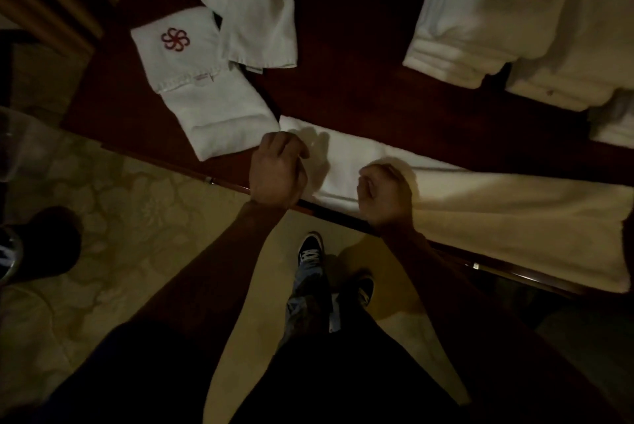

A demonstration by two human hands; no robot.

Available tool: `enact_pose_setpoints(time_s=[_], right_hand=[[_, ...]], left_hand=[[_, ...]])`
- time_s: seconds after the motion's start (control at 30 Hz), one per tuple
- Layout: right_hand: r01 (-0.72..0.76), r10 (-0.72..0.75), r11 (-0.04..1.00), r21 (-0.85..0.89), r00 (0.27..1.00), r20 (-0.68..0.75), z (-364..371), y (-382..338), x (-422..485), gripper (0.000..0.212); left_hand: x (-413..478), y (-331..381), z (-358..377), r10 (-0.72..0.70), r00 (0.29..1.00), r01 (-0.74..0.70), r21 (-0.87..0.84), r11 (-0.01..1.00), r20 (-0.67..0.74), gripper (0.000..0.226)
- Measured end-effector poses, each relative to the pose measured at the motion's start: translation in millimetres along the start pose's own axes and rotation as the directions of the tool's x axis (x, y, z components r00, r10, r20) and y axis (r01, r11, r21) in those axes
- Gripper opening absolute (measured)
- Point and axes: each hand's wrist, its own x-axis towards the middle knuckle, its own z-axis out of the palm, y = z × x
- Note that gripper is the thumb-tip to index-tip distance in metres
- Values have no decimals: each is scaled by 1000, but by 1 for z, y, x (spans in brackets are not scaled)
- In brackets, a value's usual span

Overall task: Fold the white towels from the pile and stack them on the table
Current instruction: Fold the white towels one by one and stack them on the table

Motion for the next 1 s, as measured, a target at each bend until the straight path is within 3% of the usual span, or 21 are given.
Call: enact_pose_setpoints(time_s=[0.07, 0.13, 0.23, 0.33, 0.53, 1.0], right_hand=[[-1, -11, 989, -151, 997, -76, -1, 10, -1, 22], [-28, 3, 974, -226, 994, -107, 1, 15, -3, 42], [-37, 40, 943, -332, 999, 0, 5, 16, -5, 73], [-121, 188, 920, -372, 971, 150, 7, 14, -3, 86], [-123, 228, 940, -318, 921, 316, -1, 27, 21, 95], [-120, 175, 969, -218, 950, 257, -17, 32, 50, 91]], left_hand=[[3, 5, 10, 59, 991, -59, 2, 998, 117, 26], [1, 8, 23, 21, 948, -41, 56, 998, 317, 50], [-6, 6, 38, -98, 835, 32, 131, 991, 542, 71], [-8, 6, 47, -107, 820, 38, 133, 990, 562, 75], [7, 3, 62, -87, 839, -56, 244, 968, 537, 88], [54, -6, 66, -46, 824, -106, 233, 967, 565, 95]])
